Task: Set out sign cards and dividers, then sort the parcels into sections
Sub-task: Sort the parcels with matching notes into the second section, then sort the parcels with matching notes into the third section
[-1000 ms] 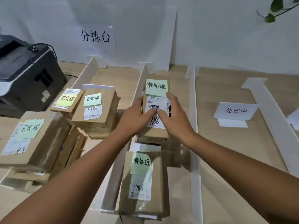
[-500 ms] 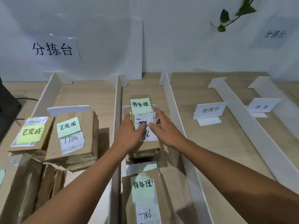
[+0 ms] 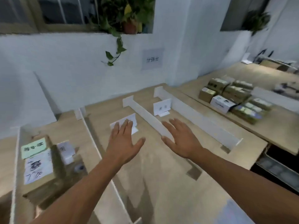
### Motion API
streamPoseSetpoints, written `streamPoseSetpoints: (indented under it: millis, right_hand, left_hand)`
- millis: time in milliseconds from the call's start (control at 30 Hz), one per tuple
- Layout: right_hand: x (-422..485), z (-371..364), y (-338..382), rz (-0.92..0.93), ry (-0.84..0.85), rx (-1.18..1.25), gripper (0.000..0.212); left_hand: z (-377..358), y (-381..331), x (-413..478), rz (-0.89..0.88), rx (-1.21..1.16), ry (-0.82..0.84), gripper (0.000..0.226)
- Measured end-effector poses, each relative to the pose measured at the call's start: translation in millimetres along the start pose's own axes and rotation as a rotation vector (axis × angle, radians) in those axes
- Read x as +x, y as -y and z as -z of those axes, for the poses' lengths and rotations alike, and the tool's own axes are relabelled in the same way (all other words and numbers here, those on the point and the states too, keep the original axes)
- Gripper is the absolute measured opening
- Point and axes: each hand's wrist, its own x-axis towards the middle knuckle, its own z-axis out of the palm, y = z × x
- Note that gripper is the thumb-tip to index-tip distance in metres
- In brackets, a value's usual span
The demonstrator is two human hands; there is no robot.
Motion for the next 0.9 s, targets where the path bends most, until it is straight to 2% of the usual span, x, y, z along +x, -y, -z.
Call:
streamPoseSetpoints:
  millis: [167,367,600,900]
  right_hand:
    - [-108,75,-168,-0.204,-0.072,-0.044,0.066]
    - [-219,129,-338,-0.439,-0.094,-0.083,0.066]
    - [-259,152,-458,-0.526,-0.122,-0.072,0.066]
    - [-215,160,-644,-0.539,-0.075,-0.061,0.070]
  left_hand:
    - [-86,-188,31,-0.204,-0.017,0.067,0.088]
    - [-182,-370,45,-0.315,-0.017,0.184,0.089]
    - [-256,-498,76,-0.356,0.002,0.227,0.092]
    - [-363,-640,201,-0.371,-0.056,0.240,0.092]
